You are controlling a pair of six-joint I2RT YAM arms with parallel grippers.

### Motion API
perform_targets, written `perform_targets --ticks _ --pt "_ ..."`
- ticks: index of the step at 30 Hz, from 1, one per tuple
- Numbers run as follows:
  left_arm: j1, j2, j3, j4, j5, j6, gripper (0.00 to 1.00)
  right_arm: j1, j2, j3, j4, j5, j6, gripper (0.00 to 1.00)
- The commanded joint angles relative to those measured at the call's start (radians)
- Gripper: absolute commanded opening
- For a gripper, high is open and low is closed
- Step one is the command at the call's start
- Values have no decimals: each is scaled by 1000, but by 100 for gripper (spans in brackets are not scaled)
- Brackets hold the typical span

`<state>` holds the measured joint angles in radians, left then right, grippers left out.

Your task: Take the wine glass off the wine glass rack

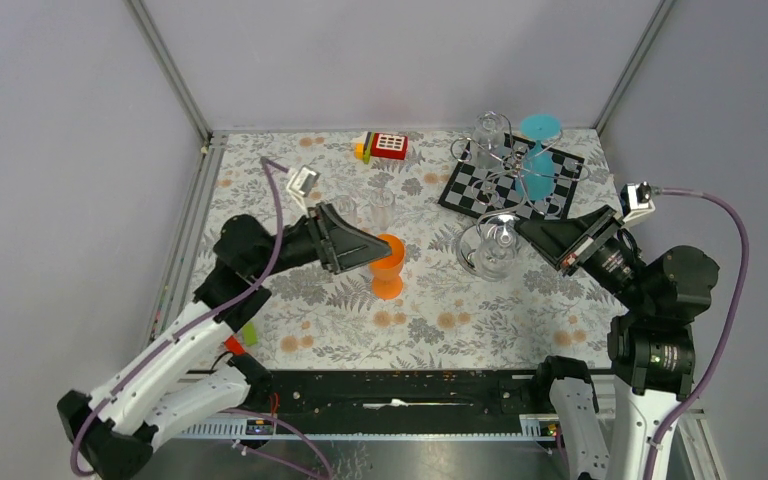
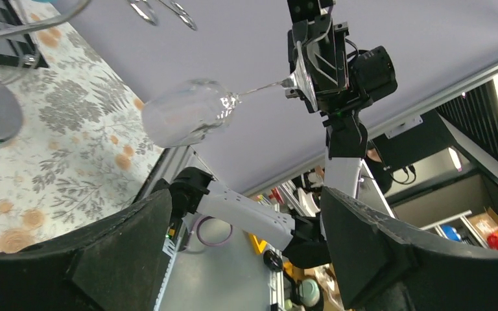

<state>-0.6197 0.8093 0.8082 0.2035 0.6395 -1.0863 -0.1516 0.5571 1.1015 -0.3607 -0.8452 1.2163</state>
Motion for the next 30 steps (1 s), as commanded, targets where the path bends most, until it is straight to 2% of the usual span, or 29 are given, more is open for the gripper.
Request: perform_targets --ticks 1,6,12,20,26,30 --pt "-99 101 162 54 -51 65 89 26 -7 8 116 -41 27 0" --pt "-190 218 266 72 -116 67 88 62 -19 -10 120 -29 20 0" --pt "-278 353 438 -73 -183 106 75 89 -27 -48 116 -29 7 0" --pt "-343 482 491 -51 -168 37 57 99 -36 -120 172 -33 29 0" --pt "-357 510 493 -25 -153 10 50 103 -34 -154 221 -35 46 0" --pt "-360 530 483 14 -121 -28 29 106 -32 -170 259 -45 49 0"
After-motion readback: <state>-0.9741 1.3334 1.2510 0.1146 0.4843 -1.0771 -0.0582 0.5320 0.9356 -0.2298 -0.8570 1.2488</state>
